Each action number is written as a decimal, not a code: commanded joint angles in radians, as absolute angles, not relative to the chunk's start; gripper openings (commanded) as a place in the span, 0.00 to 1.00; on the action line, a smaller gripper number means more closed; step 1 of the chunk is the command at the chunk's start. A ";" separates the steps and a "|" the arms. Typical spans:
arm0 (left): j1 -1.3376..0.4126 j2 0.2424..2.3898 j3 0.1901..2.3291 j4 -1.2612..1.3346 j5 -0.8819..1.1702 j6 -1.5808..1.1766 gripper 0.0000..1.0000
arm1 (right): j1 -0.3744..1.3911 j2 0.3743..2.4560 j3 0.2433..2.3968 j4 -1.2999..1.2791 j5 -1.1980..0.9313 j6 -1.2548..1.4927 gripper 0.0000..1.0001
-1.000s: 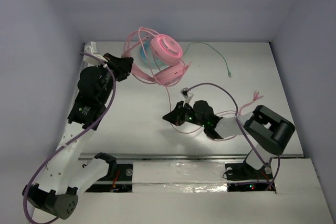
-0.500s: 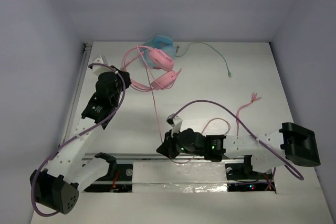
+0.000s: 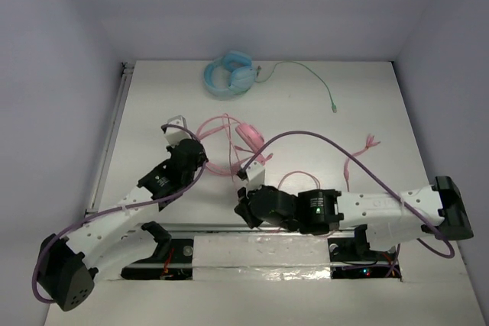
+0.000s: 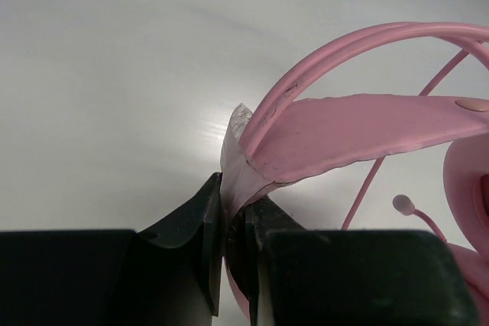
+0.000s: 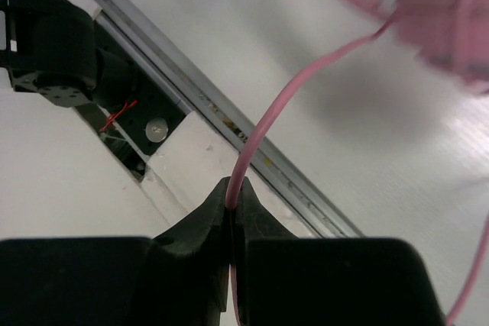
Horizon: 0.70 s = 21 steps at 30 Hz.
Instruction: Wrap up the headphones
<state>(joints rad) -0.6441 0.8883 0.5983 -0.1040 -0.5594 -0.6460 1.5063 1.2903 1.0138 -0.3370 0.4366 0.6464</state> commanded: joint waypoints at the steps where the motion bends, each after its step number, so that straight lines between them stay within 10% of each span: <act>1: -0.711 0.868 0.588 -0.066 -0.617 -0.719 0.00 | 1.511 1.259 1.103 -0.465 0.558 0.530 0.00; 21: -0.893 0.934 0.626 -0.175 -0.387 -0.611 0.00 | 1.230 1.223 1.167 -0.551 0.612 0.230 0.00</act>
<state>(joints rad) -0.8890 0.9840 0.5674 -0.2283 -0.4568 -0.6376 1.2495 1.2236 1.1175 -0.5571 0.5346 0.2886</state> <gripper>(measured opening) 0.084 0.067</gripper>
